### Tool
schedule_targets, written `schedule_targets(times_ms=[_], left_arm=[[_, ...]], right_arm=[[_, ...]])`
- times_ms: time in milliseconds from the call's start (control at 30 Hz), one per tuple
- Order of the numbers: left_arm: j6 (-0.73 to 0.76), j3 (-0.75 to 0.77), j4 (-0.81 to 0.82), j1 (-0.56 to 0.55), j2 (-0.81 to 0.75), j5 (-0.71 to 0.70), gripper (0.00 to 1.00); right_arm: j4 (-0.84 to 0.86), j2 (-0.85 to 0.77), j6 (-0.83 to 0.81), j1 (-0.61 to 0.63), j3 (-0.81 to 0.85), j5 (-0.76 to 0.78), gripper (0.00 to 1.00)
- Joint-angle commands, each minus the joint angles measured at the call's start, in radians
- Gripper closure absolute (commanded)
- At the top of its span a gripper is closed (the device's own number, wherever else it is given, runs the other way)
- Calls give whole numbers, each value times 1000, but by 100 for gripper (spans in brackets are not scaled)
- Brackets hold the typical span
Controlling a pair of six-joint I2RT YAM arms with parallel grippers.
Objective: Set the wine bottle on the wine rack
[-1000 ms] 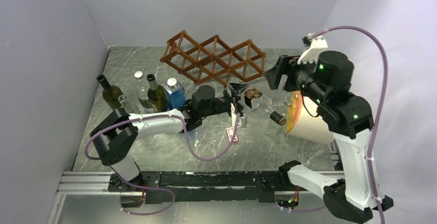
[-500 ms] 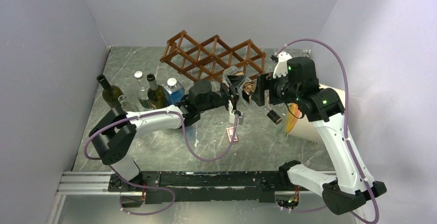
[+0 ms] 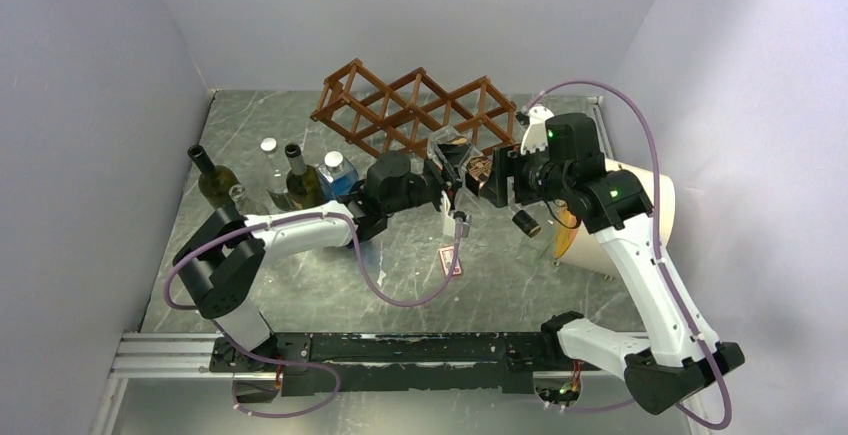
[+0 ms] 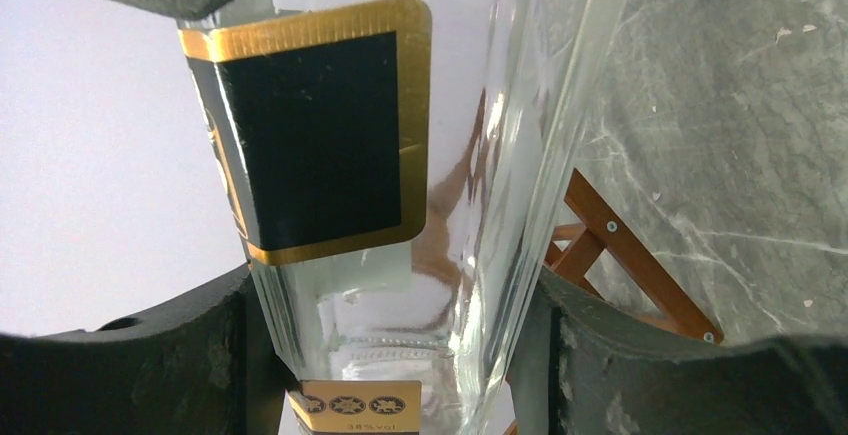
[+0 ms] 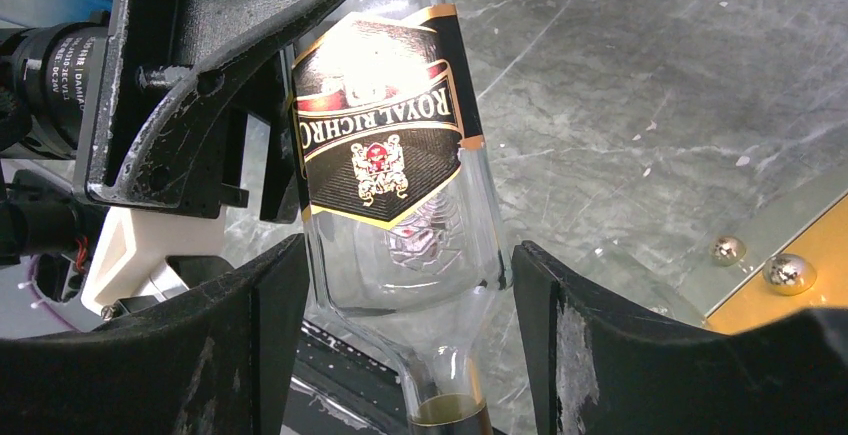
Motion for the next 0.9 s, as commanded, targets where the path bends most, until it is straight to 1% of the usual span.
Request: schedule_targets(times_ms=[0,67,200,267,300,367,433,533,567,600,633,700,733,800,867], left_arm=[[-12,112,210,-8,-43,28,93],[-37,119,204,-8,-50,30,93],[-54,120,188,-4,-61,43,93],[-52,122,179,-2,-63,46,93],[-52,122,177,0,-65,47,93],[-55,123,176,4,-64,48,93],[-59,122,181,7,-64,49,93],[-67,122,187,11,-67,55,93],[-68,121,186,13,-67,56,93],[-70,122,189,14,-67,59,93],[-72,123,190,16,-67,59,93],[-70,122,188,17,-69,62,93],[-68,121,186,17,-68,62,93],[-64,122,185,17,-69,59,93],[-61,121,185,17,-68,60,93]], right_arm=[[45,29,1,7,-21,-34,43],[54,42,-13,9,-28,-38,45],[45,64,-14,10,-17,-47,41],[39,71,-1,12,-12,-14,40],[50,67,3,13,-17,3,42],[88,40,14,14,-40,16,50],[90,34,21,15,-38,29,54],[33,66,-6,15,11,2,53],[30,69,-17,15,14,-1,51],[37,67,-28,15,8,-12,46],[46,65,-38,15,0,-17,39],[62,49,-42,15,-14,-9,22],[67,42,-45,14,-19,-1,18],[78,31,-45,15,-26,23,13],[76,34,-45,15,-25,39,11]])
